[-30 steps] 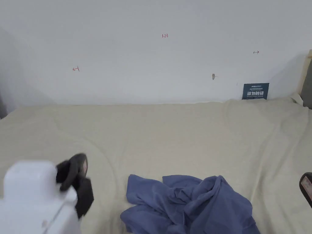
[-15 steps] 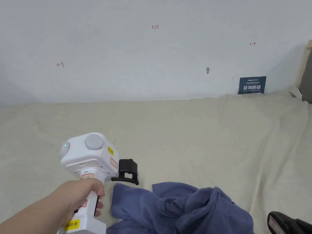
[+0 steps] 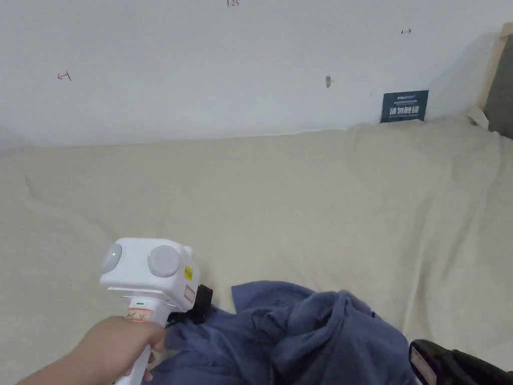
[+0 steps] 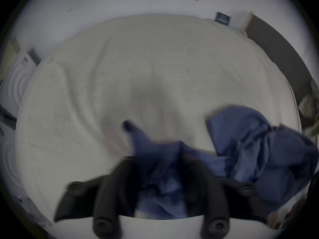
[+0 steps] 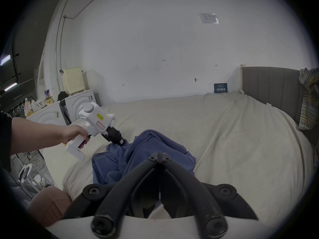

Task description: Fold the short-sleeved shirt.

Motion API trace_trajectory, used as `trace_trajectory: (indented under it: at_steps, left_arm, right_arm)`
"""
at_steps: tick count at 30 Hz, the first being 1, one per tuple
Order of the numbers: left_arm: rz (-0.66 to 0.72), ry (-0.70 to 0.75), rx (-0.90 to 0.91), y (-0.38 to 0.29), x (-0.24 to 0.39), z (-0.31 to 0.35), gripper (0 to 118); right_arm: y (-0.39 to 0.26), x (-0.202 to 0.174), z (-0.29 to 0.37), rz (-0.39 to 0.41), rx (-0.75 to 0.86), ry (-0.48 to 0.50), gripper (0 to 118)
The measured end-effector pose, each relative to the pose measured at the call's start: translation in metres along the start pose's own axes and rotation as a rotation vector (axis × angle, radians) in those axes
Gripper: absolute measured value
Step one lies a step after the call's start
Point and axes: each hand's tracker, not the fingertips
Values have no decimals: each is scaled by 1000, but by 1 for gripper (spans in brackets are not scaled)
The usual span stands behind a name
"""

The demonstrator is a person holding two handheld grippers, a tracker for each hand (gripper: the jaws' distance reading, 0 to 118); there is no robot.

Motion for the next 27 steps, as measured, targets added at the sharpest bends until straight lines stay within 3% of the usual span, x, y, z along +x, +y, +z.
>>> trace_trajectory:
  at_steps: [6, 8, 11, 12, 13, 14, 16, 19, 22, 24, 25, 27]
  left_arm:
    - [104, -101, 24, -13, -21, 7, 5]
    - [115, -117, 34, -17, -27, 14, 5]
    - [142, -155, 33, -27, -24, 31, 5]
    - [157, -165, 32, -29, -26, 32, 5]
    - [165, -170, 30, -31, -28, 33, 5]
    - [166, -170, 29, -29, -34, 29, 5]
    - [148, -165, 32, -32, -33, 30, 5]
    - [95, -153, 27, -34, -26, 32, 5]
    - [89, -154, 21, -39, -19, 37, 5]
    - [87, -156, 17, -40, -18, 37, 5]
    - [89, -159, 16, -41, -19, 36, 5]
    - [103, -168, 6, -41, -20, 33, 5]
  right_arm:
    - [56, 18, -21, 18, 46, 23, 0]
    - [95, 35, -55, 23, -94, 30, 0]
    - [134, 61, -129, 9, -447, -17, 2]
    - [141, 65, -152, 17, -565, -51, 15]
    - [143, 71, -177, 12, -657, -72, 43]
    - [143, 74, -198, 6, -721, -74, 63]
    - [137, 78, -231, -39, -799, -72, 82]
    - [116, 73, -273, -152, -968, -133, 83]
    - [84, 70, -301, -214, -1089, -216, 83]
    - [70, 63, -312, -190, -1120, -238, 85]
    - [62, 60, -319, -109, -1104, -254, 91]
    - [59, 59, -312, -85, -1062, -210, 94]
